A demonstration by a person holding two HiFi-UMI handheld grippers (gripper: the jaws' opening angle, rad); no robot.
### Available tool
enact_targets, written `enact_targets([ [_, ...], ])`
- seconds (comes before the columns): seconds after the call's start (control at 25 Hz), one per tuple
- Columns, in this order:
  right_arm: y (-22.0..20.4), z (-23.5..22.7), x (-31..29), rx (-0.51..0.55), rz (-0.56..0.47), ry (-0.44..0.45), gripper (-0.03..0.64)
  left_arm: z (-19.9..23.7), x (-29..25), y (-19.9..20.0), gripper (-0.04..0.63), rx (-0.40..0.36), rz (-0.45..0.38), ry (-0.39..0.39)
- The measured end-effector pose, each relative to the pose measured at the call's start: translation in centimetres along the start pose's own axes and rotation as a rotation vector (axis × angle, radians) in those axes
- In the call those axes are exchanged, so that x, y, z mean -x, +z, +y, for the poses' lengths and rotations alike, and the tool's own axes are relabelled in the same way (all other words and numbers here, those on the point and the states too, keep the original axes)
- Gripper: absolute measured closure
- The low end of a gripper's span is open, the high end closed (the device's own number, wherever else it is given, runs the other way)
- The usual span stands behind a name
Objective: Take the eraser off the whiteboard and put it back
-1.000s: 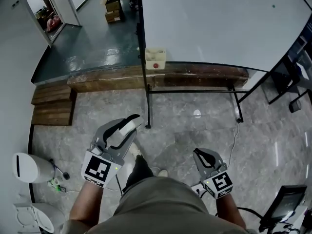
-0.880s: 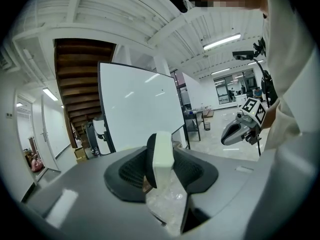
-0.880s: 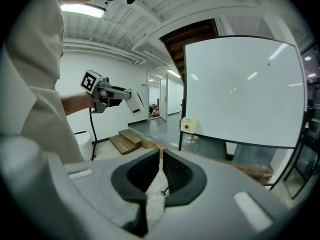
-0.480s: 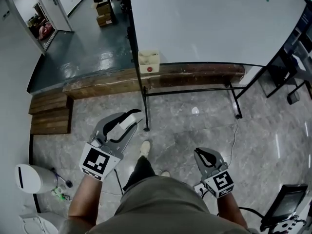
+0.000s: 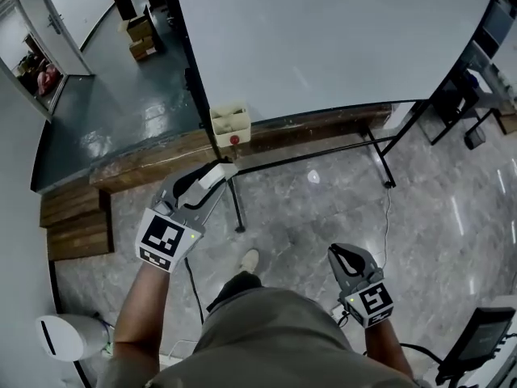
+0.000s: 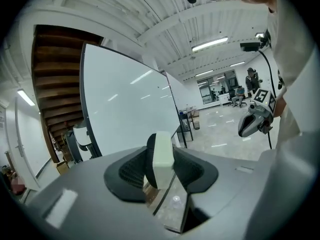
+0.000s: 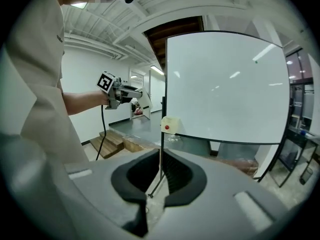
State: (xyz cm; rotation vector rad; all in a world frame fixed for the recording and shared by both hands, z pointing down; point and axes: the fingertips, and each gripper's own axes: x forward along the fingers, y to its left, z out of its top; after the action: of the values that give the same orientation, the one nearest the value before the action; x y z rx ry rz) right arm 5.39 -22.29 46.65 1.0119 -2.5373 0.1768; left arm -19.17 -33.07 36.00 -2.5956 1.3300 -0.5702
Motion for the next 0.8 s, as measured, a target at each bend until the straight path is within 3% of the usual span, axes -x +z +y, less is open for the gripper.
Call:
enact_targets([
  [0.36, 2.2, -1.9, -4.8, -0.062, 0.021, -0.113, 0.604, 6.6, -8.7, -2.3, 0.434, -0.046, 0.006, -0.123],
  [0.8, 2.8, -2.8, -7.2, -0.128, 0.045, -0.273, 0.604, 10.1, -16.8, -7.4, 0.434, -0.090, 0.047, -0.238],
])
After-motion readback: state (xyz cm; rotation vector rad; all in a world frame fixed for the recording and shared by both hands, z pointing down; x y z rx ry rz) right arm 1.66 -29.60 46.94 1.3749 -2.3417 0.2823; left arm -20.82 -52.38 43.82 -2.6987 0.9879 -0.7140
